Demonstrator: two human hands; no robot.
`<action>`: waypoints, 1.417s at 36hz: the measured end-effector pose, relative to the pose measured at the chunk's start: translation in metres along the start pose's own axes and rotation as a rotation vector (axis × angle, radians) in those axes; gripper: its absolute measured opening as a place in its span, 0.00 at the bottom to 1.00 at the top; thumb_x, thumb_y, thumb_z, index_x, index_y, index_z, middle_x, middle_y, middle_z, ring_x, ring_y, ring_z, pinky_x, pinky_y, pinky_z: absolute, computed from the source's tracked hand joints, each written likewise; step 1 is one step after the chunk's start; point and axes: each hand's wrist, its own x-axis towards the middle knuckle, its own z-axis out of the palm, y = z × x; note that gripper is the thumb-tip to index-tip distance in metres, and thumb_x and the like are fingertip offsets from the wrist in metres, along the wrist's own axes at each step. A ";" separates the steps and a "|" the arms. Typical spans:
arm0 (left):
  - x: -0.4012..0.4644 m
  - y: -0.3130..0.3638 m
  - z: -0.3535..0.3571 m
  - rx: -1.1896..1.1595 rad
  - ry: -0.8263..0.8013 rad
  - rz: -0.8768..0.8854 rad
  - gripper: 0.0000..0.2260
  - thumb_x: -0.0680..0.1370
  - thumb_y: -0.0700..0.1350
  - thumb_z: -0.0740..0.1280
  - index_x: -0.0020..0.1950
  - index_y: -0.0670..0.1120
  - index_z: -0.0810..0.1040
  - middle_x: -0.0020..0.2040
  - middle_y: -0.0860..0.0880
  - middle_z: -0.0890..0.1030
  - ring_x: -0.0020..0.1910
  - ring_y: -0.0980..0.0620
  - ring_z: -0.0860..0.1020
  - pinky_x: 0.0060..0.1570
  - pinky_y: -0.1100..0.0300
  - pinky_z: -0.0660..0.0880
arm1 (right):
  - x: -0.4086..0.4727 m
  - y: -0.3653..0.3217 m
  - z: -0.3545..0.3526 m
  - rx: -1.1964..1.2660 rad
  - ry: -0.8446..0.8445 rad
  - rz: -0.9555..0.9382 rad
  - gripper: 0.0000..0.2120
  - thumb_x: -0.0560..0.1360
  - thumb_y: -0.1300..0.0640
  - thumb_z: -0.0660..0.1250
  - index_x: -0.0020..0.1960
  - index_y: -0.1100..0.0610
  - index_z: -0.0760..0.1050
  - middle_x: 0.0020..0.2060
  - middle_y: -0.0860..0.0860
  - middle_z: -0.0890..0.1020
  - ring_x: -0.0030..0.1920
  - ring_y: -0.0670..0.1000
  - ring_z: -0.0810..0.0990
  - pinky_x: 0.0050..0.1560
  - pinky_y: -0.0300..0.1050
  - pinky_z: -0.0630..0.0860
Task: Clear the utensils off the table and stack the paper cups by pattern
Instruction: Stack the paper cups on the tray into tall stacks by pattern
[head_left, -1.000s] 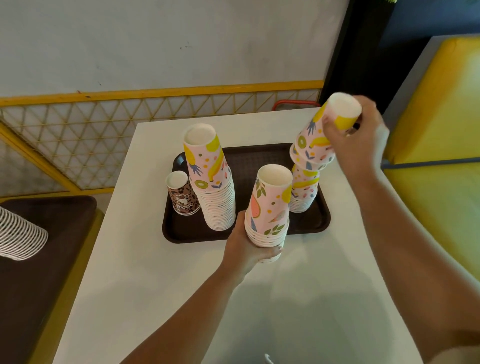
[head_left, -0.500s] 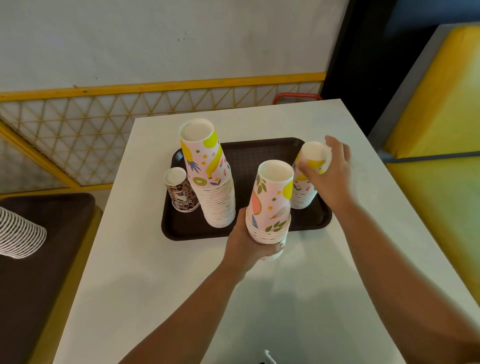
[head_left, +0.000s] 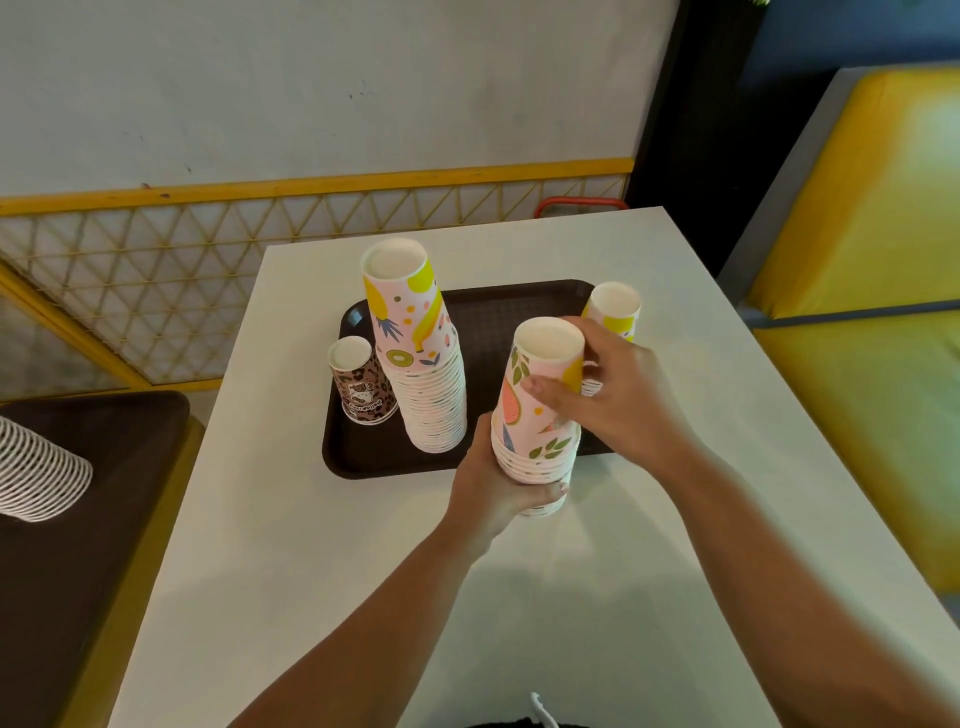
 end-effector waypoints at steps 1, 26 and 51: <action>0.000 0.000 0.000 0.003 -0.001 0.000 0.39 0.58 0.42 0.82 0.65 0.54 0.68 0.57 0.57 0.80 0.57 0.58 0.78 0.59 0.54 0.76 | -0.001 -0.001 0.000 0.006 0.008 -0.004 0.24 0.67 0.50 0.74 0.61 0.51 0.73 0.47 0.39 0.78 0.47 0.33 0.77 0.44 0.23 0.72; 0.007 -0.002 -0.003 -0.002 0.028 -0.026 0.35 0.57 0.44 0.81 0.57 0.60 0.69 0.53 0.58 0.80 0.54 0.62 0.78 0.54 0.59 0.77 | 0.051 -0.024 -0.061 0.281 0.481 -0.089 0.17 0.68 0.47 0.72 0.53 0.51 0.75 0.42 0.42 0.82 0.46 0.42 0.81 0.46 0.39 0.78; 0.012 -0.002 -0.001 0.017 0.019 -0.019 0.39 0.59 0.42 0.82 0.65 0.53 0.68 0.58 0.55 0.79 0.59 0.55 0.77 0.61 0.49 0.76 | 0.042 0.027 -0.021 0.000 0.347 0.010 0.29 0.67 0.37 0.63 0.64 0.51 0.70 0.60 0.45 0.76 0.58 0.43 0.76 0.60 0.44 0.73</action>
